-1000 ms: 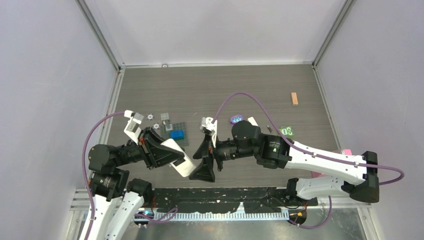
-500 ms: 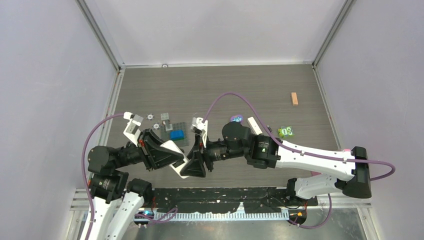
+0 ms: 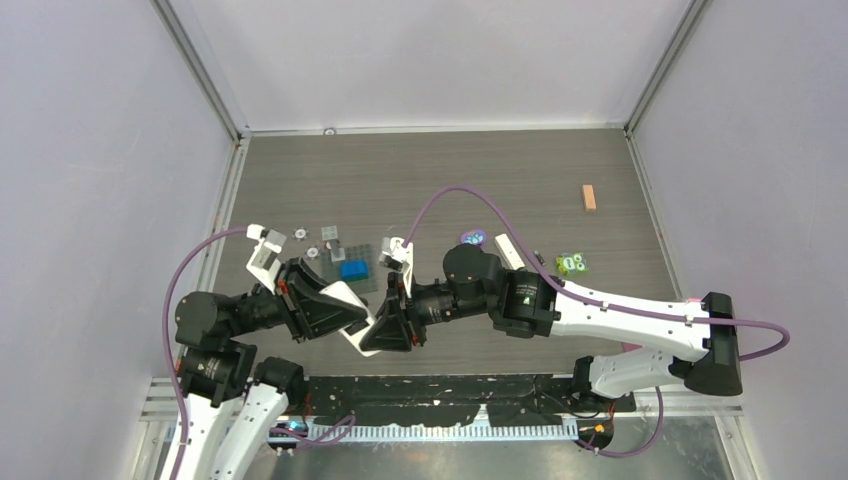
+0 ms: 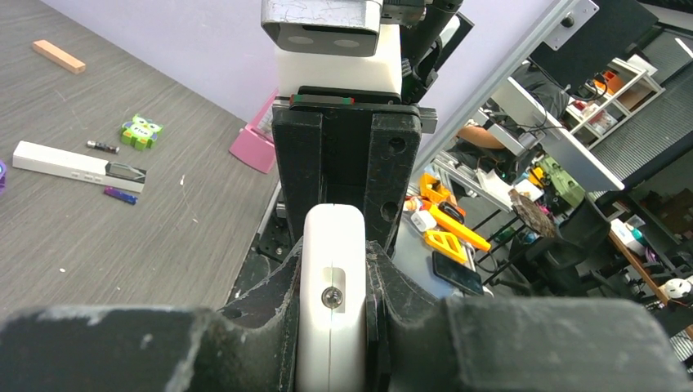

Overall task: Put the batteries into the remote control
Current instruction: Place the remote control at the center of the board.

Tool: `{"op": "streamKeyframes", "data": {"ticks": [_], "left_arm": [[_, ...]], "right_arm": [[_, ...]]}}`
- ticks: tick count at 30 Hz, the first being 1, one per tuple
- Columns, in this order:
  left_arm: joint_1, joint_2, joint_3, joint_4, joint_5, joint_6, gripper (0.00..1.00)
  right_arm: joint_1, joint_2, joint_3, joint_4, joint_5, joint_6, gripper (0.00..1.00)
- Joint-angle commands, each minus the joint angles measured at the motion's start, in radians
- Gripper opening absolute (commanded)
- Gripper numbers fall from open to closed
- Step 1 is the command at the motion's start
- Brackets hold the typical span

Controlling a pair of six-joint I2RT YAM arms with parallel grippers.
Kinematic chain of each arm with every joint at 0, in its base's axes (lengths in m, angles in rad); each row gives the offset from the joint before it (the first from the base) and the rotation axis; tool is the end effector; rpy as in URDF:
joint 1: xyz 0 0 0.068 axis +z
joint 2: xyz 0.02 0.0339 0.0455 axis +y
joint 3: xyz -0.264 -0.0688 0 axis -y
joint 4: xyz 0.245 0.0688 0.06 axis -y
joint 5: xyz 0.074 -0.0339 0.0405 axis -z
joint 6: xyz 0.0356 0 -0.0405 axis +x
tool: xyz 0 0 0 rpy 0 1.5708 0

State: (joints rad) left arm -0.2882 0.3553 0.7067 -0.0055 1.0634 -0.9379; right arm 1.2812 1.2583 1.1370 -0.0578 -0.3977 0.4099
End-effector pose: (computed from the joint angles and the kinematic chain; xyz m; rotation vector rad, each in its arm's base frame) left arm 0.0561 -0.0491 0.3770 0.5920 1.5165 -1.6227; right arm 0.0709 0.2861 0.3756 -1.1456 1.6660 1.5127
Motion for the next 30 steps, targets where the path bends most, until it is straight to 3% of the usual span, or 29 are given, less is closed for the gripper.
{"op": "streamKeyframes", "data": {"ticks": [1, 3, 7, 12, 15, 22, 30], "left_arm": [[-0.005, -0.003, 0.03, 0.009, -0.007, -0.002, 0.31], [-0.005, -0.014, 0.031, -0.017, -0.02, 0.021, 0.62], [-0.005, -0.048, 0.06, -0.22, -0.139, 0.149, 0.99], [-0.005, -0.041, 0.146, -0.662, -0.63, 0.311, 1.0], [-0.006, -0.02, 0.155, -0.796, -0.811, 0.317, 1.0], [-0.005, -0.064, 0.115, -0.828, -0.887, 0.259, 1.0], [-0.005, -0.106, 0.111, -0.83, -0.861, 0.238, 0.99]], "right_arm": [[-0.007, -0.011, 0.033, 0.022, 0.098, -0.001, 0.11], [-0.008, -0.026, 0.025, 0.021, 0.134, 0.008, 0.07], [-0.023, -0.073, 0.014, -0.049, 0.248, 0.013, 0.05], [-0.11, -0.136, -0.016, -0.172, 0.402, 0.006, 0.05], [-0.167, -0.1, -0.004, -0.302, 0.615, -0.036, 0.05], [-0.218, 0.184, 0.115, -0.422, 1.014, -0.095, 0.05], [-0.311, 0.585, 0.385, -0.477, 1.139, -0.195, 0.05]]}}
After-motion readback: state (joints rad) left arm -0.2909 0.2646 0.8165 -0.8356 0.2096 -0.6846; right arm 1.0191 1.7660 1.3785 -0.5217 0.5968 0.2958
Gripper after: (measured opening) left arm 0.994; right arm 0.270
